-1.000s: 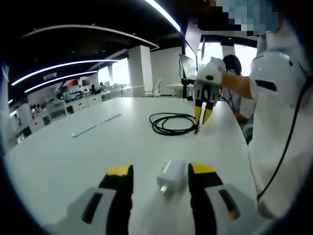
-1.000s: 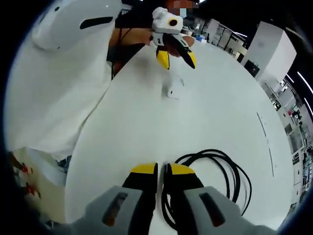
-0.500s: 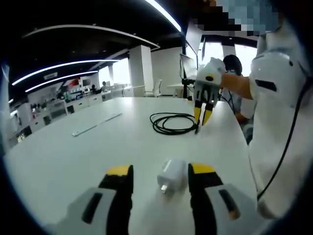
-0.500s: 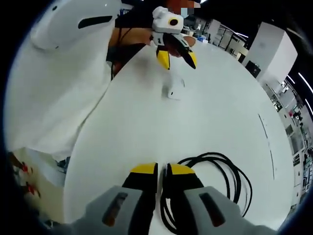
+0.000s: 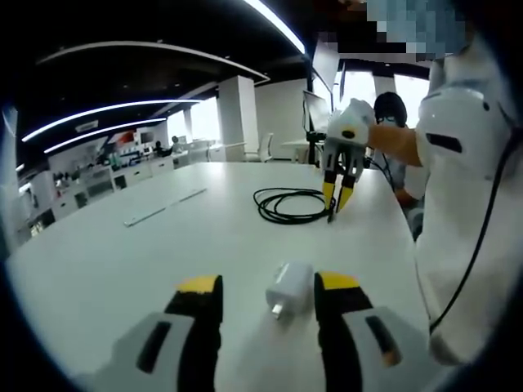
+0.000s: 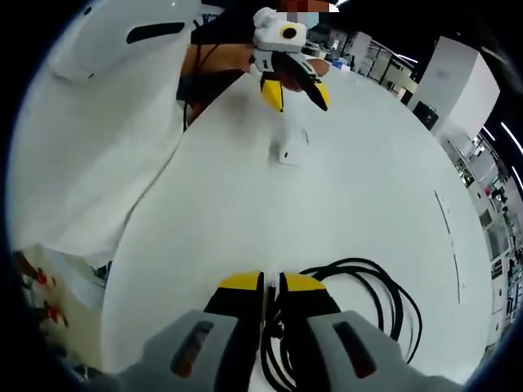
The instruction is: Plug the desk Type‑C cable into the charger adapter.
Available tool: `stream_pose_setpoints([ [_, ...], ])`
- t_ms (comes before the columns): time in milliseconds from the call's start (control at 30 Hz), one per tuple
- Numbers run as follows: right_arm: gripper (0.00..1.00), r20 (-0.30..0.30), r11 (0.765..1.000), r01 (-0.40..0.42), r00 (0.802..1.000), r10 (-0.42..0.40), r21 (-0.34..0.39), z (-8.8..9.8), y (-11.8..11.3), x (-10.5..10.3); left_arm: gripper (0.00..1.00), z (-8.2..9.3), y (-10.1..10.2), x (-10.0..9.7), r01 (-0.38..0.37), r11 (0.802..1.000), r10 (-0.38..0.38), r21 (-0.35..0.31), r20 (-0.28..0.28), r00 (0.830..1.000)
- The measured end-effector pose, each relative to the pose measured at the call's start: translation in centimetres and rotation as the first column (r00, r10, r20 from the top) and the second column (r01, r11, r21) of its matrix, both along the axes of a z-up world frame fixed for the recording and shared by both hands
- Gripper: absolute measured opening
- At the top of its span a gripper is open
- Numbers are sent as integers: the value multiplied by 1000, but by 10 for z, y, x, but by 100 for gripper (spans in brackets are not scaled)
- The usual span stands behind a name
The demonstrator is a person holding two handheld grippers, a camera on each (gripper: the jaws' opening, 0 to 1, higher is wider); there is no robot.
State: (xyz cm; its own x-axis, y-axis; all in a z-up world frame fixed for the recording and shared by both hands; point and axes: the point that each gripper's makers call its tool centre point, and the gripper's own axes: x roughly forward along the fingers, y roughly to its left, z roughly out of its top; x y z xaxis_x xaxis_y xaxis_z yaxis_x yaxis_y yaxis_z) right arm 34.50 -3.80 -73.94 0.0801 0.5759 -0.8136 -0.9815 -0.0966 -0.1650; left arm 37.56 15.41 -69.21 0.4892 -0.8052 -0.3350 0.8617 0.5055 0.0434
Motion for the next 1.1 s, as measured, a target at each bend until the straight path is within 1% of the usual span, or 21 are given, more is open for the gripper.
stream_pose_setpoints([
  [267,7,-8,1000,-2,1000,2,-4,-3,1,0,44,0,3,0,-2,1000,2,-1,0,1000],
  [833,7,-26,1000,20,999,-21,-13,-10,-6,1,44,-1,3,2,-1,1000,1,-1,-4,1000],
  [1100,7,-13,999,28,1000,-28,-17,-9,-9,2,44,-2,2,2,1,1000,-1,-1,-6,1000],
])
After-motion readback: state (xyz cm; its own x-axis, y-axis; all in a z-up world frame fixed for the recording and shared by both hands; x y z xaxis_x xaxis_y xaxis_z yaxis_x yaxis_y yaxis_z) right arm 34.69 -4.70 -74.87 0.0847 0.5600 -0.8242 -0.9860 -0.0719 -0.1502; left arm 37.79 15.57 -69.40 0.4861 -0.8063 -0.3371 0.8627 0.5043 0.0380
